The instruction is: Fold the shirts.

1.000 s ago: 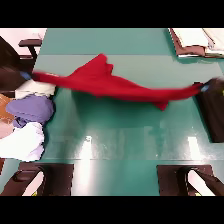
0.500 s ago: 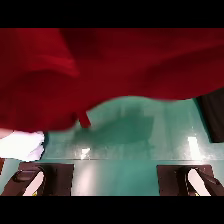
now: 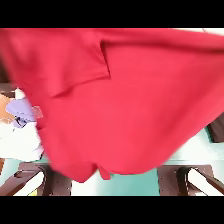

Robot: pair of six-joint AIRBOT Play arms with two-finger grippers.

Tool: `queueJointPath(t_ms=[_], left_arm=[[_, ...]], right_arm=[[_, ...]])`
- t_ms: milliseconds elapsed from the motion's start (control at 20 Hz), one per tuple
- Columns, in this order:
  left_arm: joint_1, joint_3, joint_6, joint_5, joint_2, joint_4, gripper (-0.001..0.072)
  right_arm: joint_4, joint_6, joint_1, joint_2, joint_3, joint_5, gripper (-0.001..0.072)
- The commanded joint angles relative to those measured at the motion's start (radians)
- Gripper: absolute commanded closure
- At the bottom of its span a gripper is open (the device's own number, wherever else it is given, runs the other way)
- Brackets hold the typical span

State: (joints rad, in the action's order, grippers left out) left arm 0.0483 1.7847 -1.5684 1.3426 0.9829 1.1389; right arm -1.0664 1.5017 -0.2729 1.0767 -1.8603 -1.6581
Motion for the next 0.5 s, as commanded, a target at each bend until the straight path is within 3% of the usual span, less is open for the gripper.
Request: queueJointPath(t_ms=[0,200,450], left_arm=[[0.001,-0.199,0.032,0.004,0.176,-0.011,0.068],[0.001,-0.244,0.061,-0.088,0.431,-0.032,0.068],[0.002,-0.242,0.138,-0.309,0.601,-0.059,0.068]], right_arm=[[-0.171,0.009,0.131,0.17,0.159,-0.019,0.0694],[-0.172,0.008,0.205,0.424,0.22,0.022,0.0693],[-0.156,0.008,0.215,0.67,0.06,0.134,0.0693]])
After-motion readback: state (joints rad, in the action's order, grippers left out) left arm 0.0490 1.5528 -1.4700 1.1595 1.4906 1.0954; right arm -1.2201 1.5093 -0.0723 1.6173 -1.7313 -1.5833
